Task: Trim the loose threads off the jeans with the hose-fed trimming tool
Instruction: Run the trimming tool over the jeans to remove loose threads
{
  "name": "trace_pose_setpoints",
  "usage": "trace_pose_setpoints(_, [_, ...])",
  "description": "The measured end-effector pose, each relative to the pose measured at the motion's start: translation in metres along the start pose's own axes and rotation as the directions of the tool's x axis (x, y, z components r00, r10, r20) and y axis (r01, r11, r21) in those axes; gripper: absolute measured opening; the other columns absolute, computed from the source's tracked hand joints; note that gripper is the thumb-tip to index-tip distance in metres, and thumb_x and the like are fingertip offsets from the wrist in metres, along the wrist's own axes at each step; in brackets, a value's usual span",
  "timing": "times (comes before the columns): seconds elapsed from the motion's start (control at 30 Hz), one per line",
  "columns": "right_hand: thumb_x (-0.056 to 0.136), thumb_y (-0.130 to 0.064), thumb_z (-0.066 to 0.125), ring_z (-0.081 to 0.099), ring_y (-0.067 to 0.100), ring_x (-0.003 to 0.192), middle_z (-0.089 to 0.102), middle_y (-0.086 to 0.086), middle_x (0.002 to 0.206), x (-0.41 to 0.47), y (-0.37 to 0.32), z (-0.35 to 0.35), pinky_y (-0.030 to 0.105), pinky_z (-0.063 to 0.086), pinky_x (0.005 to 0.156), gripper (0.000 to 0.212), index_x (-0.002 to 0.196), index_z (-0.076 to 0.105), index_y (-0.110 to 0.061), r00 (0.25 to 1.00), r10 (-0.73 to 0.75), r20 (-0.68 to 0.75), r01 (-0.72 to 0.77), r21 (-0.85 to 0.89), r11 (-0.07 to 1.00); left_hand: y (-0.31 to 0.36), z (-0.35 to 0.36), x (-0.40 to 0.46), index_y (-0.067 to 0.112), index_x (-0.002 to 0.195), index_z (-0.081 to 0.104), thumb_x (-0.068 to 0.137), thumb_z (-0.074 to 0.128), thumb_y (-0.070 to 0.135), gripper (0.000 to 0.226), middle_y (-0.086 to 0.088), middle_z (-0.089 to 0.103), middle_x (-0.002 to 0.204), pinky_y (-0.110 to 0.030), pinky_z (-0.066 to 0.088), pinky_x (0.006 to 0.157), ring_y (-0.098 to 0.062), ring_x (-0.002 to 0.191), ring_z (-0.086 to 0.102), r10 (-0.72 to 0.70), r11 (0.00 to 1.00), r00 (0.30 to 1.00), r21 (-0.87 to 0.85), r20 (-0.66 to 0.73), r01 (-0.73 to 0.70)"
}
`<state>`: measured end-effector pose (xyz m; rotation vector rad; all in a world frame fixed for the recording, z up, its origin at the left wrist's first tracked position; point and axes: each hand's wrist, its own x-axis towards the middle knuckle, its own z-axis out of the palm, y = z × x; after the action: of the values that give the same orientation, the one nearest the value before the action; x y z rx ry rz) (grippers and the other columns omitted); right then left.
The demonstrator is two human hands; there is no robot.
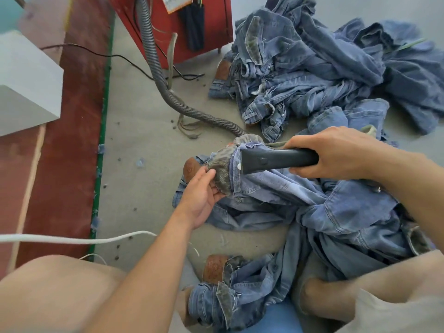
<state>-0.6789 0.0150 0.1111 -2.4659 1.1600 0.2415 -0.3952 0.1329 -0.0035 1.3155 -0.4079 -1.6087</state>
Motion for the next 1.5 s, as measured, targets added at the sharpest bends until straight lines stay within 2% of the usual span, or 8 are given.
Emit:
trace_pose_setpoints(0.23, [0.074,-0.078,0.039,0.058,0.013,0.069,0.056,-0.018,0.074,-0.003,-0.029,0.011,0.035,0.048,0.064,0.045,0.115,0.047,-0.059,0.998,-0.040,0.056,0.046,-0.094,0.995,0.002,0.007,-0.005,0.019,0.114,0.071,0.110,0.039,0.014,0.032,-0.012,0.076,0.109,-0.039,0.061,0.085,-0.025,0.096,0.074,-0.034,0.999,0.997,0.034,0.073,0.031])
trace_pose_setpoints(0.4, [0.088,-0.068,0.058,0.061,0.007,0.064,0.061,-0.019,0.071,0.009,-0.032,0.006,0.032,0.052,0.060,0.029,0.103,0.051,-0.045,0.978,0.026,-0.205,0.006,0.152,0.988,-0.005,0.011,-0.014,0.016,0.127,0.064,0.109,0.042,0.014,0.029,-0.007,0.073,0.122,-0.040,0.051,0.103,-0.023,0.113,0.069,-0.040,0.984,0.987,0.178,0.155,0.012])
trace_pose_setpoints(0.53, [0.087,-0.067,0.067,0.053,0.009,0.058,0.057,-0.011,0.061,0.014,0.000,-0.007,0.029,0.033,0.051,0.043,0.080,0.046,-0.029,0.885,0.308,-0.350,-0.190,0.334,0.923,-0.031,0.050,-0.026,0.035,0.143,0.057,0.104,0.050,0.023,0.041,0.008,0.050,0.150,-0.036,0.032,0.118,-0.006,0.137,0.043,-0.079,0.681,0.971,0.724,0.227,-0.114])
trace_pose_setpoints(0.67, [0.070,-0.084,0.066,0.060,0.019,0.062,0.063,0.002,0.068,0.029,-0.002,0.006,0.033,0.038,0.052,0.067,0.086,0.050,-0.021,0.910,0.382,-0.163,-0.324,0.299,0.898,-0.065,0.096,-0.033,0.039,0.149,0.038,0.102,0.041,0.033,0.048,0.017,0.025,0.166,-0.051,0.000,0.121,-0.017,0.151,0.003,-0.037,0.341,0.922,0.872,0.386,-0.352])
trace_pose_setpoints(0.83, [0.070,-0.082,0.073,0.052,0.026,0.069,0.050,-0.004,0.071,0.051,-0.034,0.051,0.037,0.038,0.059,0.072,0.087,0.045,-0.018,0.919,0.371,-0.136,-0.365,0.067,0.929,-0.086,0.125,-0.033,0.035,0.155,0.038,0.103,0.040,0.029,0.052,0.009,0.008,0.173,-0.044,-0.006,0.121,-0.010,0.157,-0.011,-0.186,0.400,0.863,0.838,0.470,-0.370])
trace_pose_setpoints(1.07, [0.083,-0.021,0.067,0.053,0.034,0.071,0.053,0.006,0.080,0.060,-0.027,0.072,0.039,0.043,0.061,0.027,0.093,0.044,-0.012,0.867,0.479,-0.136,-0.484,-0.005,0.875,-0.089,0.108,-0.025,0.012,0.118,0.069,0.100,0.041,0.006,0.034,0.000,0.071,0.129,-0.025,0.048,0.097,-0.014,0.131,0.056,-0.377,0.892,0.918,0.317,0.126,0.323])
trace_pose_setpoints(1.2, [0.078,-0.029,0.075,0.059,0.030,0.073,0.060,0.003,0.080,0.057,-0.018,0.052,0.037,0.045,0.061,0.028,0.094,0.054,-0.017,0.866,0.492,-0.089,-0.480,0.131,0.867,-0.068,0.072,0.009,0.017,0.101,0.059,0.100,0.046,0.059,0.044,-0.006,0.069,0.098,-0.044,0.055,0.085,-0.026,0.097,0.066,-0.476,0.867,0.836,-0.301,-0.272,0.397])
trace_pose_setpoints(1.5, [0.074,-0.028,0.083,0.062,0.028,0.057,0.062,0.005,0.059,0.009,-0.021,0.011,0.034,0.041,0.052,0.028,0.076,0.056,-0.019,0.870,0.484,-0.089,-0.429,0.343,0.835,-0.043,0.064,0.044,0.011,0.127,0.068,0.084,0.074,0.054,0.061,-0.005,0.076,0.114,-0.044,0.057,0.096,-0.026,0.111,0.069,-0.433,0.850,0.900,-0.352,-0.044,0.392])
